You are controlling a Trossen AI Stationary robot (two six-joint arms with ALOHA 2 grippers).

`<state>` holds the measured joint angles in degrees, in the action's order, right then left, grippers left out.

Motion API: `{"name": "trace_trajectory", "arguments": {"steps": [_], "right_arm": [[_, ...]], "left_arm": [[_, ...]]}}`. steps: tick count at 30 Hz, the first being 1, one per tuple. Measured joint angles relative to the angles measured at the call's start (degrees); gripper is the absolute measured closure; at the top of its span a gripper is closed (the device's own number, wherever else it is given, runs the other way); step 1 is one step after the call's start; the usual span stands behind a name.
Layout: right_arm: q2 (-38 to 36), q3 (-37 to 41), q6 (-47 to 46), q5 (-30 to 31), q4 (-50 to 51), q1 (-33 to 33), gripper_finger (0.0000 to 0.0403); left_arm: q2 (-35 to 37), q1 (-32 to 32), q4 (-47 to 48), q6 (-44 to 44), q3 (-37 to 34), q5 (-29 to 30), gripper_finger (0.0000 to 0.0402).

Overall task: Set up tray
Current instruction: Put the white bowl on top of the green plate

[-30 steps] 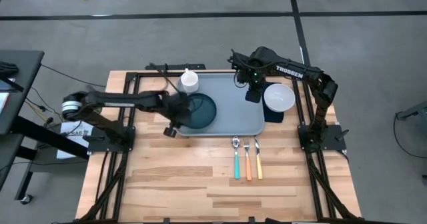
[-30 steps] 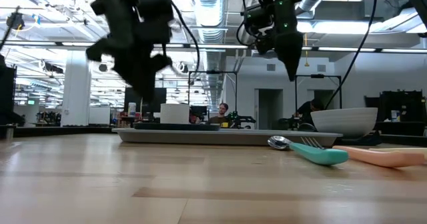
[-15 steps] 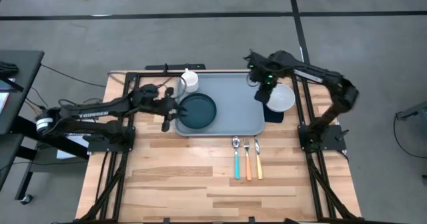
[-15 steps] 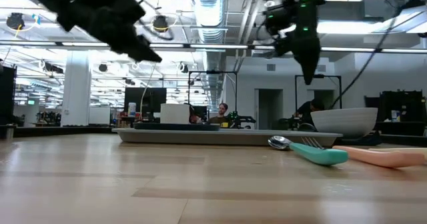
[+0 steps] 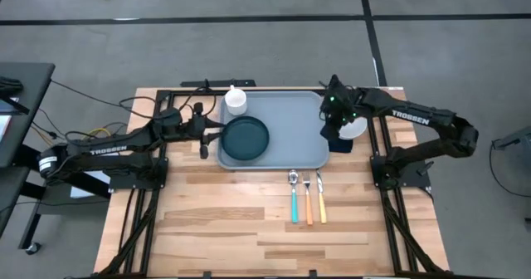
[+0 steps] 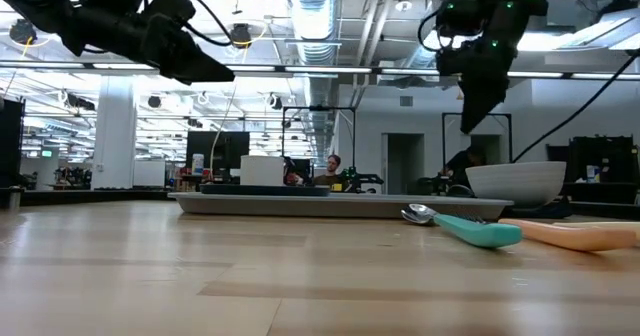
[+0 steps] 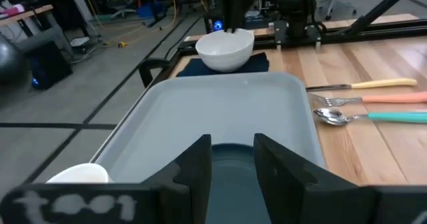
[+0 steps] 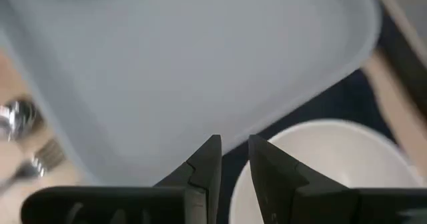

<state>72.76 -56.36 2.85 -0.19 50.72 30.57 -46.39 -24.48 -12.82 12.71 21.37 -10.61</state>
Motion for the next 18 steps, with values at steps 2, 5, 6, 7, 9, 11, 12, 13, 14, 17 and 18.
{"name": "trace_trajectory", "arguments": {"steps": [2,5,6,7,9,11,12,13,14,17,18], "right_arm": [[1.18,0.0,0.16,0.02,2.14,-1.65,0.0332],[2.75,0.02,0.17,0.04,3.47,-3.76,0.0332],[3.28,0.02,0.18,0.03,3.71,-4.28,0.0332],[3.74,0.02,0.25,0.07,3.91,-4.78,0.0332],[4.57,0.02,0.57,0.09,4.09,-5.62,0.0332],[5.34,0.02,0.55,0.09,4.09,-5.9,0.033],[5.42,0.02,0.55,0.09,4.23,-5.81,0.0328],[5.38,0.02,0.52,0.14,4.36,-5.78,0.0325],[5.34,0.02,0.19,0.21,4.34,-5.77,0.032],[5.32,0.02,-1.26,0.5,4.84,-5.43,0.0296],[5.3,0.02,-1.35,0.48,5.35,-5.26,0.0286]], "left_arm": [[-0.02,0.01,0.07,0.0,0.0,0.4,0.0299],[-0.02,0.01,0.05,0.02,0.0,1.06,0.0299],[-0.02,0.01,0.07,0.02,0.0,1.07,0.0299],[-0.02,-0.01,0.05,0.0,0.0,1.05,0.0299],[-0.02,0.01,0.15,0.0,0.0,1.03,0.0299],[-0.02,0.01,0.3,0.0,0.0,1.01,0.0299],[-0.02,0.01,0.38,0.0,0.0,1.0,0.0299],[-0.02,0.01,0.49,0.0,0.0,1.01,0.0299],[-0.02,0.01,0.55,0.0,0.0,1.01,0.0299],[-0.04,0.01,0.79,0.0,0.0,0.98,0.0299],[-0.04,0.01,0.92,0.0,0.0,0.99,0.0299]]}}
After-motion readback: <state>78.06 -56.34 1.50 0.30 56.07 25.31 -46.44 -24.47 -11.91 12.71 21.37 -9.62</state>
